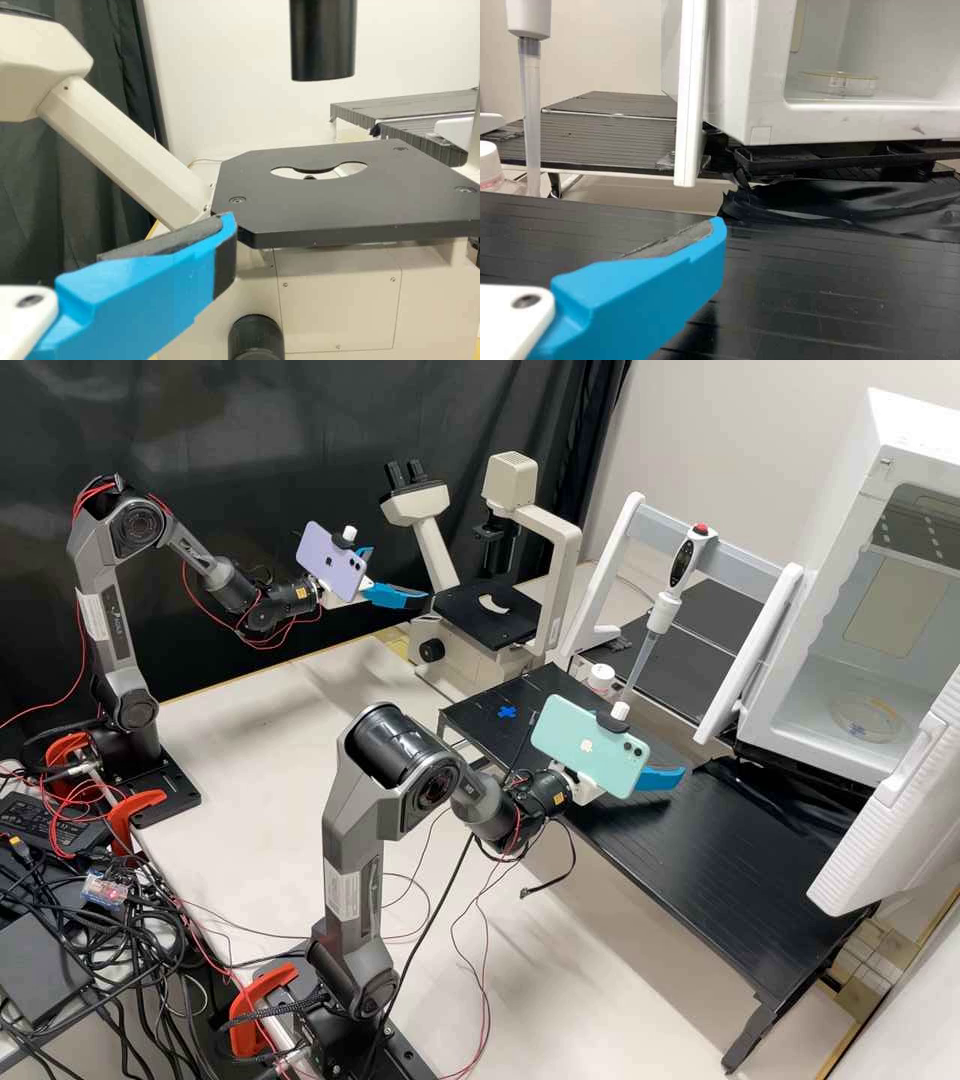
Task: Move the petri dish to the microscope
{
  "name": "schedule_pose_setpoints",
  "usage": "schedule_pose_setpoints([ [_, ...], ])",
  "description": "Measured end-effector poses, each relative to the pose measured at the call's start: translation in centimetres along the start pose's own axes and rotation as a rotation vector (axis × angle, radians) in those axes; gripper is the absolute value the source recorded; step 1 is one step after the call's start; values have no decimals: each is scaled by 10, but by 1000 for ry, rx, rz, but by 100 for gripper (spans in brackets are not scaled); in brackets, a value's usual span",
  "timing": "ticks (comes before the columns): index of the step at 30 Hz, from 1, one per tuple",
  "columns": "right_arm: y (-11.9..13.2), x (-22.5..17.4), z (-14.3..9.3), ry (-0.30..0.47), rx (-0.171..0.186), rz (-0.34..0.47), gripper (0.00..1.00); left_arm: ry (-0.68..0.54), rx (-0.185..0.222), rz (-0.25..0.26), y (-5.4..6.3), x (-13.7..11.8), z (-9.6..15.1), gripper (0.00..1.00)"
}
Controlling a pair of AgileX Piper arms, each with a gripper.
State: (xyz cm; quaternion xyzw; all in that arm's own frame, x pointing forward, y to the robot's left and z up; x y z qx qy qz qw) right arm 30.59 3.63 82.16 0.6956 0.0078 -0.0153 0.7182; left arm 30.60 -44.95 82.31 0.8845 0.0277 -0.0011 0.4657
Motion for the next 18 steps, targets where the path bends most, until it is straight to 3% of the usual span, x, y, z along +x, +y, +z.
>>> schedule_pose_setpoints([
  [12,3,-4,9,-22,-8,1,100,0,0,0,0,0,0,100],
  [18,23,-15,24,-32,26,39,100,0,0,0,0,0,0,100],
])
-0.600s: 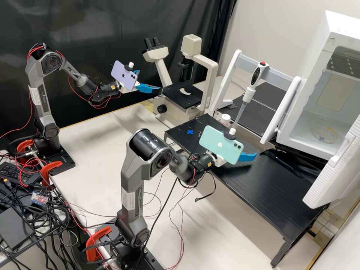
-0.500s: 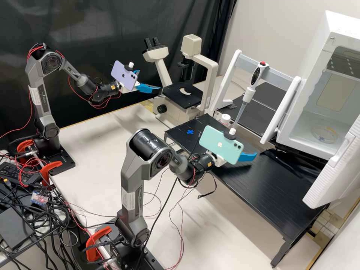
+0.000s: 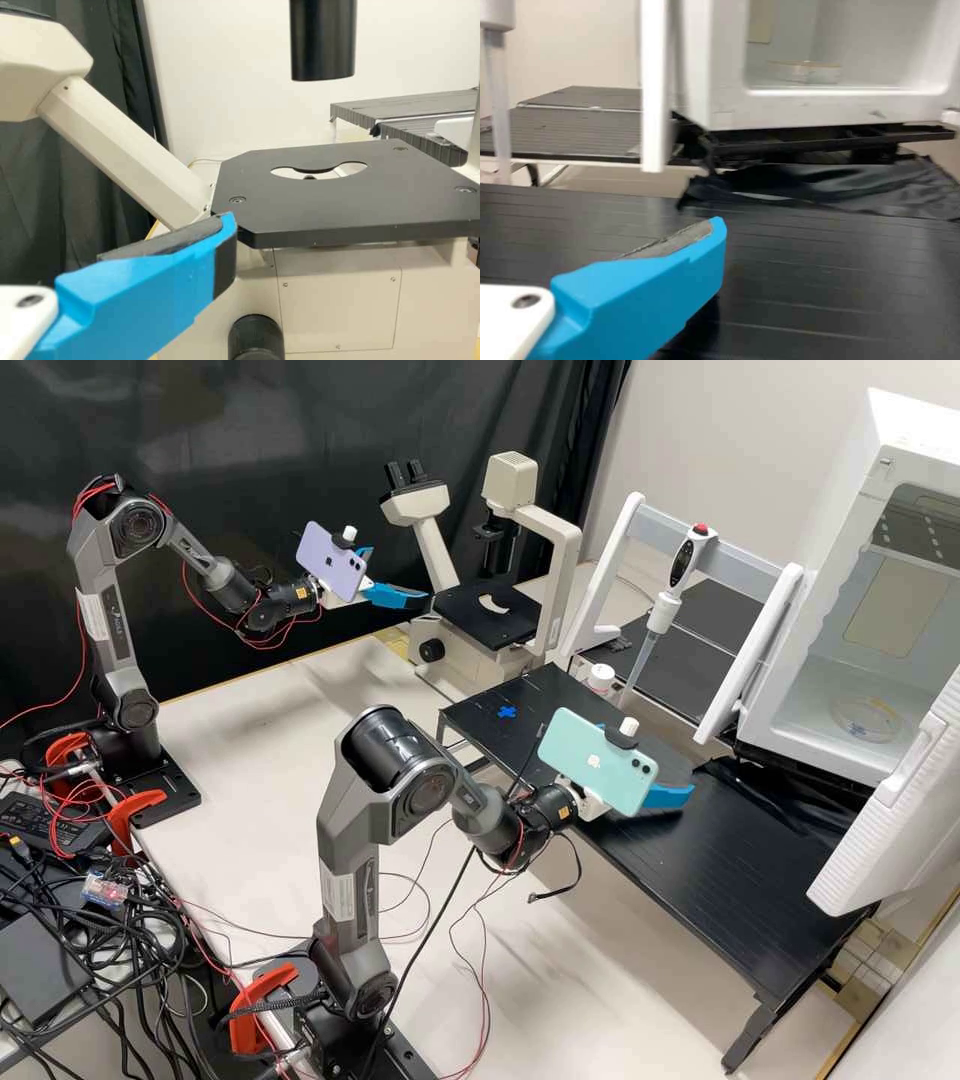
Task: Move the petri dish to the microscope
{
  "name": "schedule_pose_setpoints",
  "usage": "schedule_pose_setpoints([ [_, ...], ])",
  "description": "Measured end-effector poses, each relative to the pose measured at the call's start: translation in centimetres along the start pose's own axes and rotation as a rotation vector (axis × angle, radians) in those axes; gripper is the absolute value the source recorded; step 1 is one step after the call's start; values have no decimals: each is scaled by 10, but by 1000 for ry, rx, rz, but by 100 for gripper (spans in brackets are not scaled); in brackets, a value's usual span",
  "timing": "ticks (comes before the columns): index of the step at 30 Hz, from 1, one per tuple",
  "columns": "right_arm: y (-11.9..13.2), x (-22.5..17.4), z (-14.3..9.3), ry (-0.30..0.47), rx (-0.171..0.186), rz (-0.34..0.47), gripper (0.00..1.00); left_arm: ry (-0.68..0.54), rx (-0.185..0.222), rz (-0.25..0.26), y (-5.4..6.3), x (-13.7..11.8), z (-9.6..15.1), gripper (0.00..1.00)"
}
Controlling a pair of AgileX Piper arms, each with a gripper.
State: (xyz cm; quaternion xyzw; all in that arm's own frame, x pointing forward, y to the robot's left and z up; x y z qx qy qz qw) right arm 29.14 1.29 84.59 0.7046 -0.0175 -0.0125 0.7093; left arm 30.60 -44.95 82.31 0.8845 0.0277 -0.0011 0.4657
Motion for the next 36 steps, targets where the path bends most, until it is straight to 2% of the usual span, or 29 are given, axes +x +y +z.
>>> schedule_pose_setpoints([
  [5,30,-7,16,7,62,101,100,0,0,0,0,0,0,100],
  [9,54,-4,25,-1,92,177,100,0,0,0,0,0,0,100],
  [14,82,17,27,6,71,241,100,0,0,0,0,0,0,100],
  [24,120,71,27,-55,55,249,100,0,0,0,0,0,0,100],
  [30,145,101,22,-65,98,264,100,0,0,0,0,0,0,100],
  [33,152,118,18,-61,133,262,100,0,0,0,0,0,0,100],
  [36,157,135,12,-51,142,250,100,0,0,0,0,0,0,100],
])
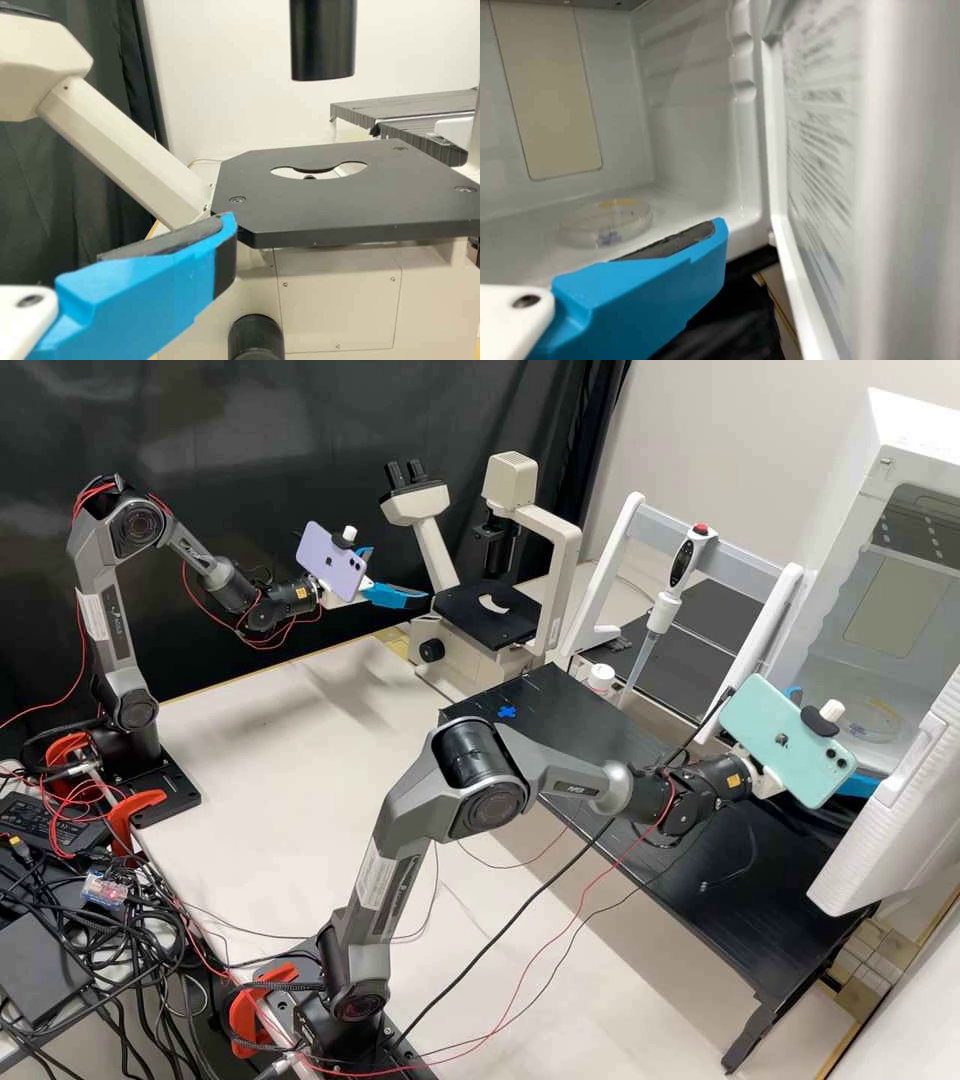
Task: Move the petri dish to the microscope
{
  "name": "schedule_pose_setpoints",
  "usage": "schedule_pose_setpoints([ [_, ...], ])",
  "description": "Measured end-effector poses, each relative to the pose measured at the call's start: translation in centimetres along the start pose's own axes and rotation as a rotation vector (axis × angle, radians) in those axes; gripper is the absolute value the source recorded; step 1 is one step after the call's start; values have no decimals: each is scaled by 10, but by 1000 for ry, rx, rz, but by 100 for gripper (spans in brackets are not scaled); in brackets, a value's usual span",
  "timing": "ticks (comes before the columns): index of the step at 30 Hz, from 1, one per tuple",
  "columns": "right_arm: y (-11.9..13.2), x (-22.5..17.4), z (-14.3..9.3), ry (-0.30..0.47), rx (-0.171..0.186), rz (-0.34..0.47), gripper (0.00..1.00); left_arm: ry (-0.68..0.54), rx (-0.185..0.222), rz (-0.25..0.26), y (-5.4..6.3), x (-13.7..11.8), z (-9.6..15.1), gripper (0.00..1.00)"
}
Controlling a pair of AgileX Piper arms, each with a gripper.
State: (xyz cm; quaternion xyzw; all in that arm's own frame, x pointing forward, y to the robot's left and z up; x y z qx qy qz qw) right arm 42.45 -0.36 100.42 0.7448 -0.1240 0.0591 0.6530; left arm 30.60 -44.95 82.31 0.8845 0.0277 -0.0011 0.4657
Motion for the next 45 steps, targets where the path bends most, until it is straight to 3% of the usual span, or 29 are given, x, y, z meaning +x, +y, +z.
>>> schedule_pose_setpoints([
  [11,-7,56,-17,21,-61,-69,100,0,0,0,0,0,0,100],
  [16,-17,75,-14,0,-134,-98,100,0,0,0,0,0,0,100],
  [21,-25,92,-4,-30,-162,-103,100,0,0,0,0,0,0,100],
  [29,-42,112,26,-100,-161,-113,100,0,0,0,0,0,0,100],
  [37,-46,121,32,-88,-152,-101,100,0,0,0,0,0,0,100],
  [45,-48,129,36,-69,-172,-90,100,0,0,0,0,0,0,100],
])
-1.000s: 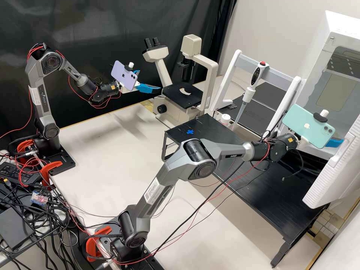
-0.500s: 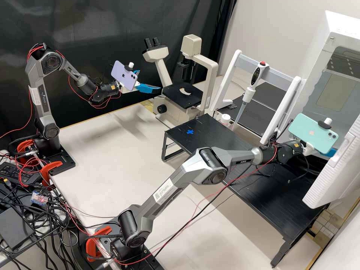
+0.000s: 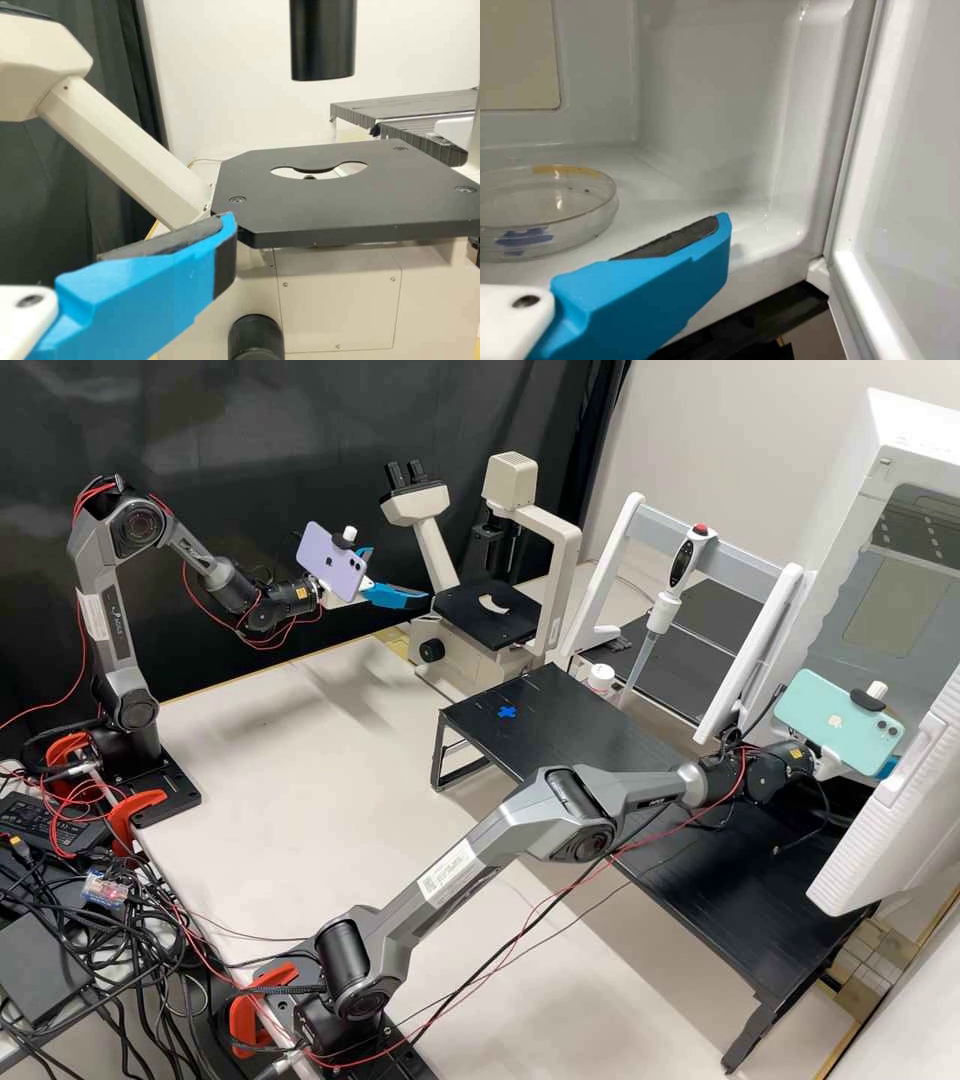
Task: Move the petri dish to the microscope
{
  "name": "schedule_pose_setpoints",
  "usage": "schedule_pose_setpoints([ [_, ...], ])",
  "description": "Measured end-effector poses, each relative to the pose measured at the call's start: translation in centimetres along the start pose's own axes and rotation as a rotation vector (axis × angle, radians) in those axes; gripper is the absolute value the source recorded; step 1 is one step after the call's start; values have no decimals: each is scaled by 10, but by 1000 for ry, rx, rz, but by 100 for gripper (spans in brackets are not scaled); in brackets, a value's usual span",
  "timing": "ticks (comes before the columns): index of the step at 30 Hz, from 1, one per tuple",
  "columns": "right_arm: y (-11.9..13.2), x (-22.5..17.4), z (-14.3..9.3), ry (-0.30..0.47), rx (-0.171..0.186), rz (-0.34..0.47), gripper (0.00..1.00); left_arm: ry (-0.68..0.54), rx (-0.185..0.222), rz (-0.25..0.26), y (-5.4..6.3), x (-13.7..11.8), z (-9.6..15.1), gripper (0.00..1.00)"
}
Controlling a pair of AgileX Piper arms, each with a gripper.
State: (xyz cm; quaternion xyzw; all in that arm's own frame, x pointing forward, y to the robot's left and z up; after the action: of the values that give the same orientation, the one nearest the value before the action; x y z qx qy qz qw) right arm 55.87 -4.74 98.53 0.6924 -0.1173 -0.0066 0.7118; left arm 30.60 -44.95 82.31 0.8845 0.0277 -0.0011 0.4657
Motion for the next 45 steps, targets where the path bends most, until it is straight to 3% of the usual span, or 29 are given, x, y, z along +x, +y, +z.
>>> schedule_pose_setpoints([
  [17,4,5,-5,12,-6,26,100,0,0,0,0,0,0,100],
  [18,4,5,-5,12,-6,26,0,0,0,0,0,0,0,100],
  [30,-1,5,-2,11,40,18,0,0,0,0,0,0,0,100],
  [45,-7,5,0,17,42,6,0,0,0,0,0,0,0,100],
])
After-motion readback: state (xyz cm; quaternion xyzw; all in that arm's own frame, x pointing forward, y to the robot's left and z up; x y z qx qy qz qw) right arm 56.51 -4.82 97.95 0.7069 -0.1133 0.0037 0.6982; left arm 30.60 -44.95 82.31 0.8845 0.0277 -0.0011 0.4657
